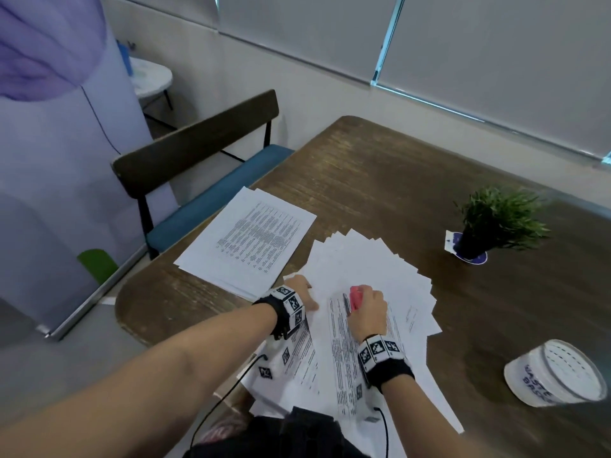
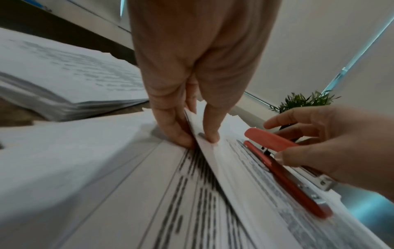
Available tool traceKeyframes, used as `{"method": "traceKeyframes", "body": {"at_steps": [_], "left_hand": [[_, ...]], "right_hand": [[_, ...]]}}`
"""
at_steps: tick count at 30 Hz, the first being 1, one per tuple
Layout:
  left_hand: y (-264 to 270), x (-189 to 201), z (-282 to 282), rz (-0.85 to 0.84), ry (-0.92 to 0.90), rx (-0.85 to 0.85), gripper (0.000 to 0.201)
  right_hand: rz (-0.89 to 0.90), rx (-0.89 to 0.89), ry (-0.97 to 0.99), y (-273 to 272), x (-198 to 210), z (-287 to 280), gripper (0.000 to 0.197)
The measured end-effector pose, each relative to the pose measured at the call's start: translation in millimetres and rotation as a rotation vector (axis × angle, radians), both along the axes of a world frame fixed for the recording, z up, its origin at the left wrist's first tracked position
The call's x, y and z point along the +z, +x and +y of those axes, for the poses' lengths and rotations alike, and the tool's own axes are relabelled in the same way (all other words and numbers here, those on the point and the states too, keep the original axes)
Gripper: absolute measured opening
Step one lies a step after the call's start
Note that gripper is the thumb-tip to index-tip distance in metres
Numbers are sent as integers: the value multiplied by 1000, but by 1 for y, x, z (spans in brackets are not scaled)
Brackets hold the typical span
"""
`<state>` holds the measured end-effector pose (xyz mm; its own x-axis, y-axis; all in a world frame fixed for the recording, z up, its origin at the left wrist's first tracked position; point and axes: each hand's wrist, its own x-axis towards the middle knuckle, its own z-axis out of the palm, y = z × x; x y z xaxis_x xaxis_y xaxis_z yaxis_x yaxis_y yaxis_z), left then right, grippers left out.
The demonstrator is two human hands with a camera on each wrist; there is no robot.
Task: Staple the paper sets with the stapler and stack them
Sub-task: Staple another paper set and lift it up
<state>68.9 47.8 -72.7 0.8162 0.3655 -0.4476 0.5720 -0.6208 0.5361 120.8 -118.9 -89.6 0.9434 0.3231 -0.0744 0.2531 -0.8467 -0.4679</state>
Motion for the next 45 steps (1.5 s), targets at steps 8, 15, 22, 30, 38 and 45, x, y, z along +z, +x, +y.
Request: {"method": "traceKeyframes", "body": {"at_steps": [8, 15, 22, 30, 38, 45], "left_hand": [[-24, 2, 2, 23, -5, -133, 67], [-45, 4, 17, 56, -29, -121, 76], [-71, -23, 8, -222, -54, 25, 54], [-69, -14, -22, -354, -106, -219, 44], [-60, -11, -23, -42, 489, -681, 59], [-55, -13, -28, -31, 593, -703, 65]], "right_hand": [[104, -74, -71, -14, -2, 6, 32], [93, -102, -108, -40, -3, 6, 32], [138, -138, -190, -62, 0, 4, 44], [127, -226, -150, -75, 11, -3, 39], [170, -174, -257, -70, 12, -8, 38], [190, -125, -276, -65, 14, -1, 36]]}}
